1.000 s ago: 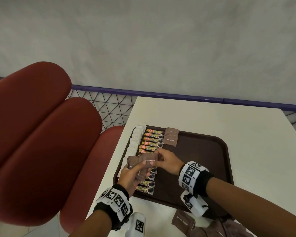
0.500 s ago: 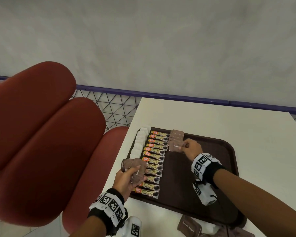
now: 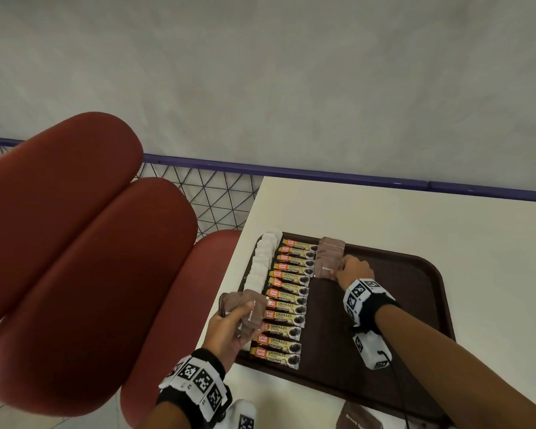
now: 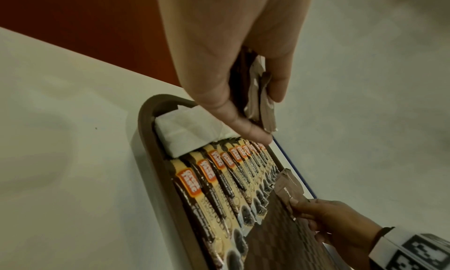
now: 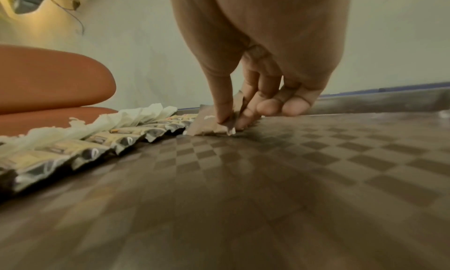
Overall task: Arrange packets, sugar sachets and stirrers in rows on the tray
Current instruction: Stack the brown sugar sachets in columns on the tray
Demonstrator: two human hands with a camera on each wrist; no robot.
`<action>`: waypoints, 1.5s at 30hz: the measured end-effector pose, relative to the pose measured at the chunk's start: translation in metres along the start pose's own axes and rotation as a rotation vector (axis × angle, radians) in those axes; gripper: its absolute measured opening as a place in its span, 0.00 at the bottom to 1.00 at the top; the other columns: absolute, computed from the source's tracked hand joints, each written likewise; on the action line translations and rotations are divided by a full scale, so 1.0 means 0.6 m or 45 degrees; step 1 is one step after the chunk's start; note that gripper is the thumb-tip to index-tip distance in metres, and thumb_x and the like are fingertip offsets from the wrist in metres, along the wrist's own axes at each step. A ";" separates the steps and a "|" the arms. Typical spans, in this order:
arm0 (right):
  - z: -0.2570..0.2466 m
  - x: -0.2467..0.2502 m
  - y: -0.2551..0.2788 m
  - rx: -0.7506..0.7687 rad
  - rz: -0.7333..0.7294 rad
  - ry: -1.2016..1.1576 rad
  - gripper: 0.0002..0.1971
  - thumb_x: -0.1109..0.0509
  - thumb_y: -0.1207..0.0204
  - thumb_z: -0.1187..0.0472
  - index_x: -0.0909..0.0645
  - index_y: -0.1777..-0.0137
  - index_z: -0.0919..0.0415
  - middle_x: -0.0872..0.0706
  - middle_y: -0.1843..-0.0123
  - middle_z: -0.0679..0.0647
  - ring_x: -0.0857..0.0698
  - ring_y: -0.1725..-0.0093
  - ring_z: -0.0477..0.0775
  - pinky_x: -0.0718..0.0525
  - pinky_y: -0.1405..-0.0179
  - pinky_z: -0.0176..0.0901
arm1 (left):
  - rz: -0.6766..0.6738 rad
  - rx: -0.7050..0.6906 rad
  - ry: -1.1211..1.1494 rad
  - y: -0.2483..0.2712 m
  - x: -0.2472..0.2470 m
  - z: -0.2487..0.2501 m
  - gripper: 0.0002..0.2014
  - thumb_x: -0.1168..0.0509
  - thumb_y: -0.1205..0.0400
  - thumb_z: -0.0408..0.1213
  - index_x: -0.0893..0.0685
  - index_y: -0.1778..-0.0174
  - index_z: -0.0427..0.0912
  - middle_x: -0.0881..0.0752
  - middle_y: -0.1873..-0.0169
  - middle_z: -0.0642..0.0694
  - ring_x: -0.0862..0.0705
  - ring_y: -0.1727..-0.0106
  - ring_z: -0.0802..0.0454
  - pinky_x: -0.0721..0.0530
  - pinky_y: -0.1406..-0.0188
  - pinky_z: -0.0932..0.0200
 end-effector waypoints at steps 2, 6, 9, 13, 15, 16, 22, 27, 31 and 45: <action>0.000 0.002 0.001 0.014 0.018 0.065 0.14 0.36 0.21 0.56 0.23 0.39 0.62 0.20 0.37 0.64 0.25 0.35 0.65 0.26 0.36 0.50 | -0.013 0.010 0.020 -0.001 0.000 0.002 0.17 0.32 0.23 0.28 0.19 0.39 0.29 0.14 0.51 0.32 0.14 0.54 0.41 0.17 0.45 0.44; 0.000 -0.004 -0.005 0.043 0.054 0.143 0.16 0.34 0.22 0.53 0.25 0.41 0.62 0.19 0.38 0.62 0.26 0.35 0.63 0.27 0.37 0.51 | -0.043 0.020 0.033 -0.001 -0.003 0.004 0.14 0.37 0.22 0.25 0.20 0.40 0.28 0.14 0.53 0.32 0.15 0.56 0.41 0.16 0.50 0.47; 0.000 -0.009 -0.007 0.046 0.125 0.114 0.19 0.31 0.24 0.52 0.28 0.40 0.63 0.20 0.37 0.61 0.27 0.34 0.62 0.27 0.37 0.53 | -0.058 0.014 0.011 0.002 -0.005 0.006 0.12 0.38 0.21 0.24 0.19 0.42 0.29 0.13 0.54 0.33 0.13 0.58 0.42 0.12 0.59 0.52; 0.004 -0.013 -0.003 0.061 0.215 0.024 0.25 0.30 0.26 0.53 0.32 0.35 0.64 0.23 0.35 0.63 0.28 0.33 0.64 0.26 0.36 0.55 | -0.043 -0.004 -0.037 0.003 -0.008 0.007 0.15 0.37 0.22 0.23 0.20 0.39 0.27 0.14 0.53 0.32 0.14 0.57 0.42 0.12 0.69 0.56; 0.007 -0.013 0.002 0.073 0.250 -0.035 0.25 0.29 0.26 0.52 0.32 0.35 0.64 0.23 0.35 0.63 0.28 0.33 0.64 0.26 0.37 0.55 | -0.040 -0.012 -0.053 0.005 -0.010 0.008 0.15 0.36 0.23 0.23 0.20 0.39 0.28 0.14 0.51 0.31 0.13 0.54 0.41 0.12 0.69 0.56; 0.008 -0.012 0.006 0.082 0.268 -0.057 0.25 0.30 0.26 0.52 0.33 0.35 0.64 0.24 0.35 0.63 0.28 0.33 0.64 0.26 0.37 0.55 | -0.039 -0.014 -0.062 0.005 -0.012 0.008 0.15 0.35 0.23 0.23 0.19 0.39 0.28 0.13 0.50 0.31 0.13 0.53 0.41 0.12 0.68 0.56; 0.002 -0.008 0.041 0.278 0.258 -0.100 0.23 0.35 0.23 0.51 0.32 0.33 0.64 0.25 0.36 0.61 0.29 0.35 0.62 0.28 0.39 0.51 | -0.023 -0.025 -0.083 0.010 -0.021 0.006 0.16 0.32 0.25 0.24 0.18 0.41 0.30 0.12 0.50 0.32 0.12 0.53 0.42 0.10 0.63 0.55; -0.010 -0.007 0.094 0.648 0.025 -0.422 0.13 0.33 0.23 0.57 0.26 0.41 0.59 0.24 0.48 0.50 0.28 0.44 0.47 0.29 0.44 0.39 | -0.006 -0.015 -0.102 0.017 -0.035 -0.001 0.16 0.31 0.25 0.24 0.18 0.41 0.30 0.12 0.47 0.30 0.12 0.55 0.41 0.12 0.70 0.58; -0.033 -0.012 0.133 0.820 -0.271 -0.468 0.15 0.34 0.22 0.58 0.24 0.38 0.60 0.26 0.56 0.42 0.26 0.52 0.45 0.26 0.52 0.34 | -0.028 0.001 -0.175 0.020 -0.049 -0.009 0.17 0.29 0.26 0.26 0.17 0.41 0.30 0.13 0.47 0.29 0.13 0.54 0.41 0.14 0.70 0.58; -0.023 -0.006 0.135 0.688 -0.468 -0.649 0.08 0.28 0.29 0.69 0.22 0.57 0.57 0.19 0.60 0.50 0.21 0.58 0.47 0.20 0.52 0.43 | -0.181 0.090 -0.032 0.025 -0.056 -0.007 0.17 0.40 0.22 0.22 0.23 0.37 0.25 0.15 0.48 0.27 0.13 0.54 0.40 0.13 0.68 0.56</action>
Point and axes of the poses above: each hand's wrist, its own y-axis away from the middle knuckle, its own x-axis out of the back of the hand, z = x × y, the point moved 1 cm from there along -y, towards the middle knuckle
